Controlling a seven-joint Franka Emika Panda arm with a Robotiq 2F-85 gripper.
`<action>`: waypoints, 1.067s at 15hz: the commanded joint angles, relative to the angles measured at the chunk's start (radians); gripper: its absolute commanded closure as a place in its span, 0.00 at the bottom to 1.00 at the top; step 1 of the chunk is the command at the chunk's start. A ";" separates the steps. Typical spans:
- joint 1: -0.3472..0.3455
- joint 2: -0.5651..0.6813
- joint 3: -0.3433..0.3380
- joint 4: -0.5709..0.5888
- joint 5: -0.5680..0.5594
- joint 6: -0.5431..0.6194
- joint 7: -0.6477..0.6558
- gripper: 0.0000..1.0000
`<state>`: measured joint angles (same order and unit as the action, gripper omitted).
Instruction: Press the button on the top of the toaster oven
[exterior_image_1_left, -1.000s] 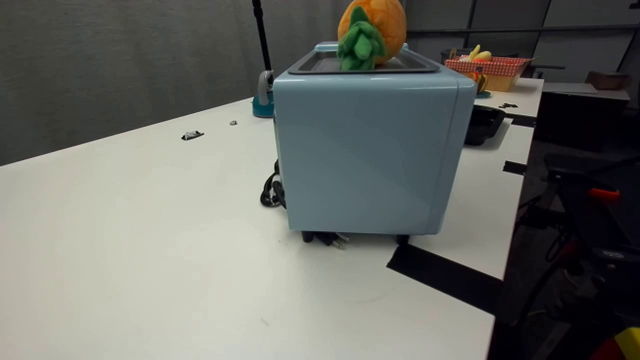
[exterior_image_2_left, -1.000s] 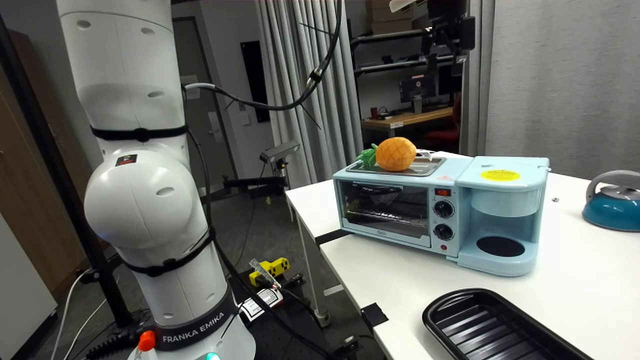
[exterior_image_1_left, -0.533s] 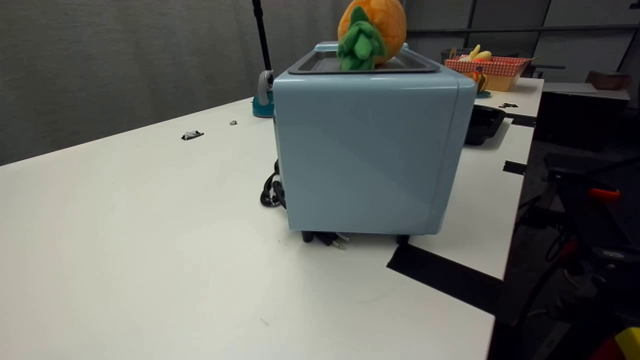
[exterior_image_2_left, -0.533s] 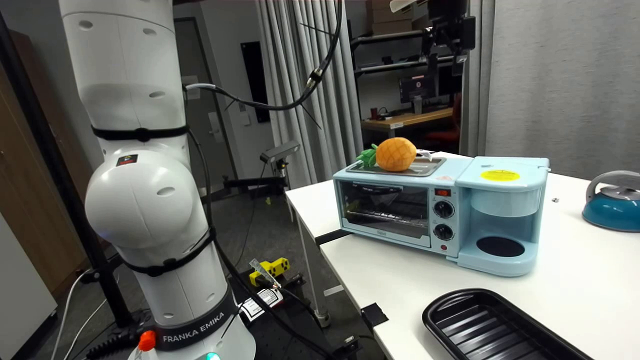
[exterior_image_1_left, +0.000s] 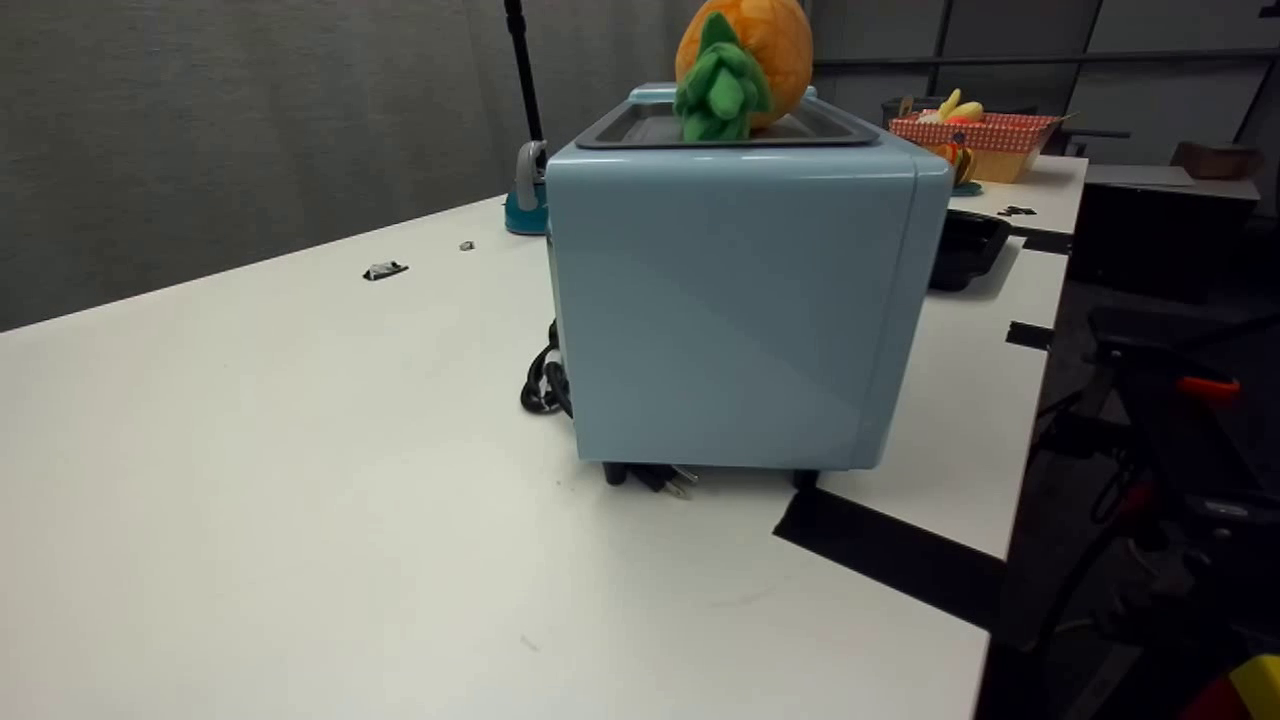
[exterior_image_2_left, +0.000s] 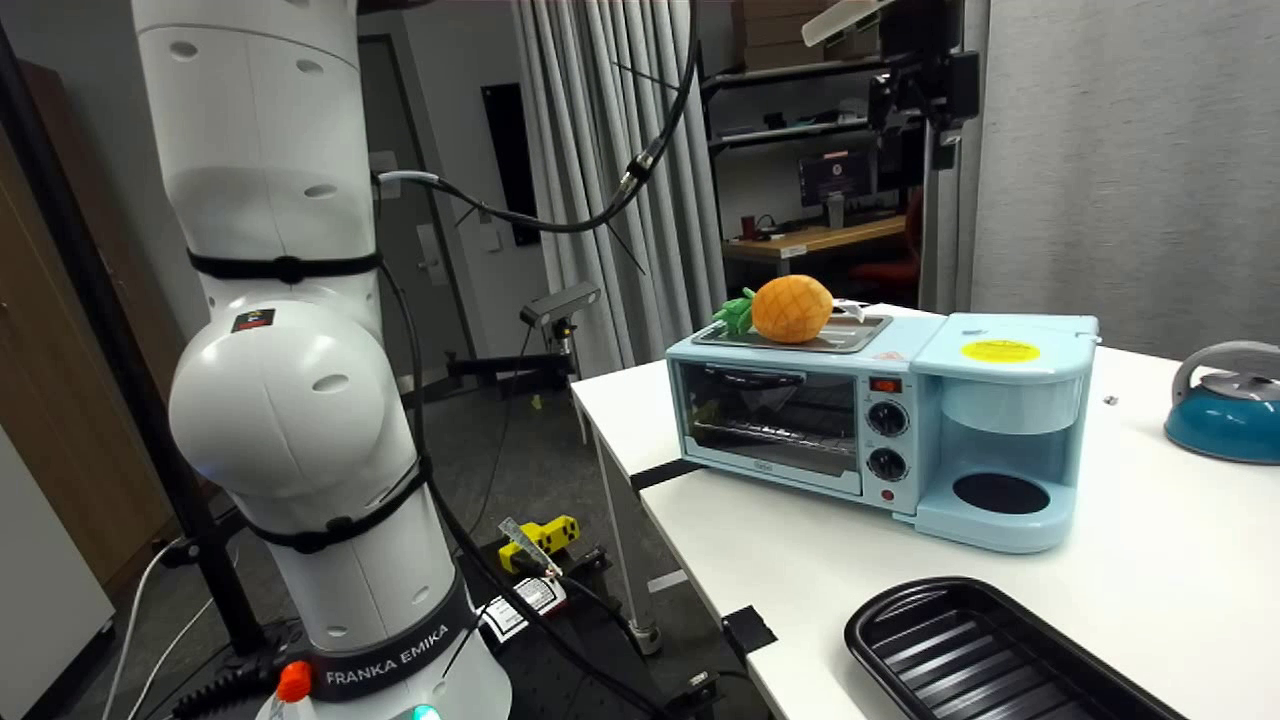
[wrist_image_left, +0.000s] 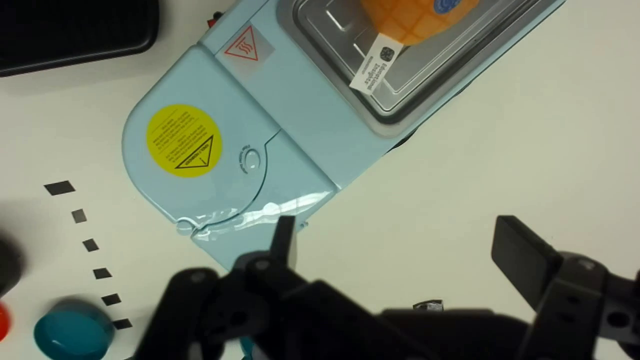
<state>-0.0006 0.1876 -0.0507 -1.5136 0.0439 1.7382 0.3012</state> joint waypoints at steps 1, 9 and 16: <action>-0.022 0.026 -0.024 -0.006 -0.047 0.067 0.013 0.00; -0.034 0.083 -0.064 -0.063 -0.142 0.113 0.030 0.00; -0.038 0.066 -0.069 -0.112 -0.170 0.105 0.035 0.00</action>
<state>-0.0346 0.2791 -0.1181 -1.5965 -0.1118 1.8270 0.3217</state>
